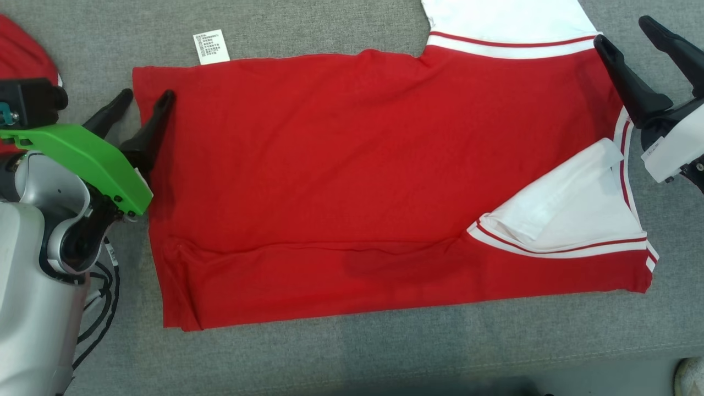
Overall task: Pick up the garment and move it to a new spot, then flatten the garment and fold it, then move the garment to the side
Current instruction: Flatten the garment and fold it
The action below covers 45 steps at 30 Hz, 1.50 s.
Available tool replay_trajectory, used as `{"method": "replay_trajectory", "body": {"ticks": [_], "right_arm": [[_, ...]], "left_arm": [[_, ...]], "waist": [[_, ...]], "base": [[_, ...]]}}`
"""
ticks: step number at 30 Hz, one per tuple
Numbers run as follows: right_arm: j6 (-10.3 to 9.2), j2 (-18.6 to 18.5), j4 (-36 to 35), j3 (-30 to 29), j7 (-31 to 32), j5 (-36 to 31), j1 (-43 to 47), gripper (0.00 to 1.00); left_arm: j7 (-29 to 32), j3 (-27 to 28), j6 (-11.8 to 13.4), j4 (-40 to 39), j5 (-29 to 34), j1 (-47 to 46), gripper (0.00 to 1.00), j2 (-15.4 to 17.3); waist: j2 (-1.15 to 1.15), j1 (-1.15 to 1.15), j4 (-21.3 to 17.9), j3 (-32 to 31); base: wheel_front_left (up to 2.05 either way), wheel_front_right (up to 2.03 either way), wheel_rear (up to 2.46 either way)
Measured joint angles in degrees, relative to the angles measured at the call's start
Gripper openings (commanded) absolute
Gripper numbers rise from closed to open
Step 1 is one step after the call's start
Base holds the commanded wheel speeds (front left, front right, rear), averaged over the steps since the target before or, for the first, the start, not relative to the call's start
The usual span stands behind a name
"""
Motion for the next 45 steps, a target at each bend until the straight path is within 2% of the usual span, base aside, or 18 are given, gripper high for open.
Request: {"method": "replay_trajectory", "body": {"ticks": [3,4,5,6,7,12,21,29,38,45], "right_arm": [[0.00,0.0,1.0,0.1,0.0,-0.4,-0.4,1.00],[0.00,0.0,1.2,0.1,0.0,-0.4,-0.7,1.00],[0.01,0.0,1.3,0.1,0.0,-0.4,-1.0,1.00],[0.10,0.0,1.4,0.1,0.0,-0.6,-1.3,1.00],[0.31,0.0,1.5,0.1,0.0,-0.7,-1.6,1.00],[0.52,-0.3,2.1,0.3,0.5,-2.1,-4.1,1.00],[0.58,-0.1,4.9,2.0,3.3,-3.9,-9.6,1.00],[0.48,-0.1,10.2,2.4,6.3,-4.4,-12.6,1.00],[-0.63,-0.5,14.3,1.3,9.7,-4.4,-18.5,1.00],[-0.60,-0.2,17.6,1.2,10.8,-4.4,-20.5,1.00]], "left_arm": [[-0.6,-0.2,-0.4,2.0,0.1,-1.5,0.98,-0.3],[-0.6,-0.3,-0.9,2.7,0.1,-1.9,0.90,-0.5],[-0.6,-0.3,-0.9,3.1,0.1,-2.3,0.45,-0.7],[-0.6,-0.3,-1.0,3.5,0.0,-2.7,0.17,-1.1],[-0.7,-0.4,-1.4,4.1,0.0,-3.1,0.00,-1.4],[-0.8,-2.4,-2.4,5.6,-0.2,-4.6,0.00,-3.2],[-2.5,-4.3,-3.4,6.5,0.0,-6.9,0.00,-4.5],[-5.1,-6.6,-3.9,6.0,0.1,-8.0,0.00,-6.9],[-6.4,-8.2,-4.2,4.3,0.1,-9.3,0.00,-7.4],[-7.6,-9.8,-4.4,4.2,0.1,-10.2,0.00,-7.8]], "waist": [[0.00,0.00,-0.1,0.2],[0.00,0.00,-0.1,0.2],[0.00,0.00,-0.1,0.2],[0.00,0.00,0.0,0.2],[0.00,0.00,0.0,0.2],[0.00,0.00,0.9,0.4],[0.00,0.00,3.3,1.0],[0.00,0.00,6.8,2.1],[0.00,0.00,10.1,4.4],[0.00,0.00,12.1,6.3]], "base": [[0.00,0.00,0.00],[0.00,0.00,0.00],[0.00,0.00,0.00],[0.00,0.00,0.00],[0.00,0.00,0.00],[0.00,0.00,0.00],[0.00,0.00,0.00],[0.00,0.00,0.00],[0.00,0.00,0.00],[0.00,0.00,0.00]]}}
